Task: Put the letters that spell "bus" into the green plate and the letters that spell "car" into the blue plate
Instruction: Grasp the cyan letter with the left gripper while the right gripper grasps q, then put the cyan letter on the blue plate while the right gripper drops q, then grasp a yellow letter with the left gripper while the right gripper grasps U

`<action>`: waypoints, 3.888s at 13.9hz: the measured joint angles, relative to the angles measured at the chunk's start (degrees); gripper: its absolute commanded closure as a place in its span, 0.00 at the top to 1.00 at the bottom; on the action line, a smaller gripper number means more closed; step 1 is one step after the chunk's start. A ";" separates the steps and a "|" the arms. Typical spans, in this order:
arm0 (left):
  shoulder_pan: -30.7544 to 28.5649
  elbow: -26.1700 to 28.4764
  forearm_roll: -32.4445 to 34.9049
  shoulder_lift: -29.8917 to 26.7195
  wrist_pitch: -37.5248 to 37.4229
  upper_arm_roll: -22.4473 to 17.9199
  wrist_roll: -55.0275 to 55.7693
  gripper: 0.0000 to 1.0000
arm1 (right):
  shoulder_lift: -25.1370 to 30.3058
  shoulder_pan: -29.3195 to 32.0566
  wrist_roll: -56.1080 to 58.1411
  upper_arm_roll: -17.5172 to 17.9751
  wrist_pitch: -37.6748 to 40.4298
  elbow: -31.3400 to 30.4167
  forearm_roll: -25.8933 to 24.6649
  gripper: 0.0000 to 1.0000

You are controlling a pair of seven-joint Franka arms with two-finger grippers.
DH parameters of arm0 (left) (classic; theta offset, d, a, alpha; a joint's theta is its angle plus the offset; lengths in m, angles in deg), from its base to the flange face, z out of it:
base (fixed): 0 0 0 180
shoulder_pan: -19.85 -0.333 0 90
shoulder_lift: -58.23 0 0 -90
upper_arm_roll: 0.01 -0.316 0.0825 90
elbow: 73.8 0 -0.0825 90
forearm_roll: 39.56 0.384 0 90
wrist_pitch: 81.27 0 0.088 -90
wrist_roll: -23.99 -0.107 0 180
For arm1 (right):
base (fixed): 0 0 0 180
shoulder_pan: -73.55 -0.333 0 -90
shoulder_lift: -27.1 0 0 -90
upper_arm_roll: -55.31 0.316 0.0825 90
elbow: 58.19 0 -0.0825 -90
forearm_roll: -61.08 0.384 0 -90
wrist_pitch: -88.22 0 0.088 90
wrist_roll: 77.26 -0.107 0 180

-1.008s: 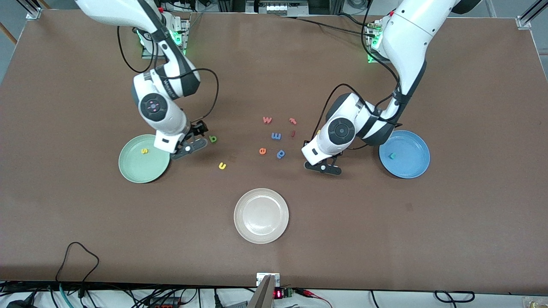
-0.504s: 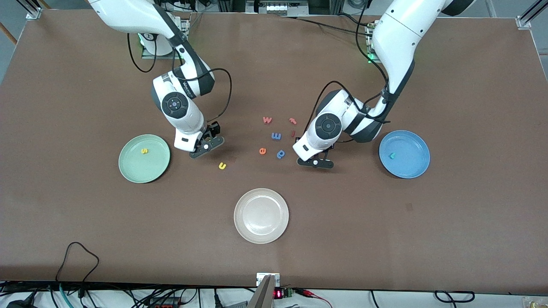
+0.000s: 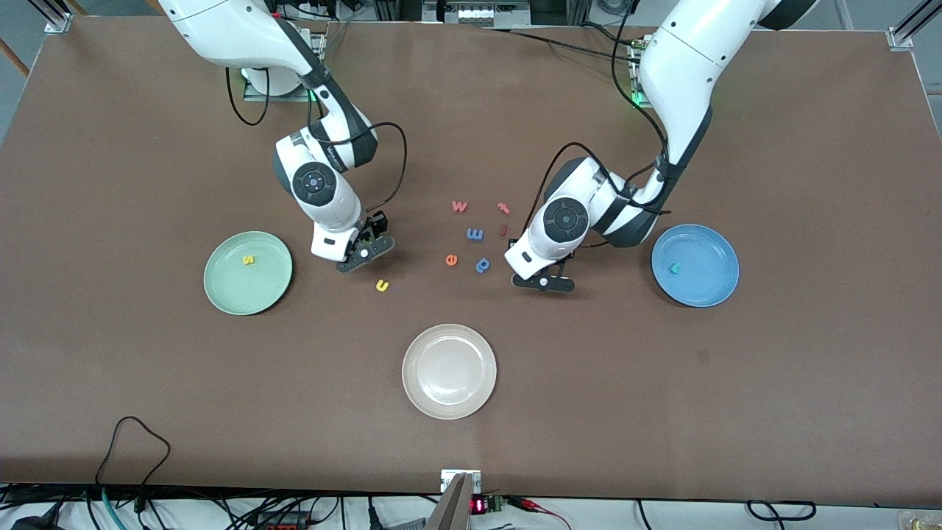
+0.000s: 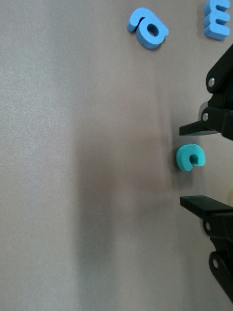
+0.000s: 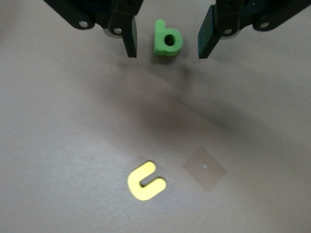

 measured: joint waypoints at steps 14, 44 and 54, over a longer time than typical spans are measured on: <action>0.18 -0.05 0.04 0.76 0.57 -0.04 1.18 0.25 | -0.05 -0.28 -0.71 -0.54 0.15 -1.79 0.00 0.47; -33.29 17.21 4.93 -12.62 -0.89 -0.88 -25.42 0.25 | 5.75 20.17 9.45 -6.35 5.44 -1.55 -0.18 1.00; -32.71 16.85 4.93 -17.38 -6.03 6.86 -24.34 1.00 | 7.59 17.39 4.79 -5.70 5.28 2.68 -0.06 1.00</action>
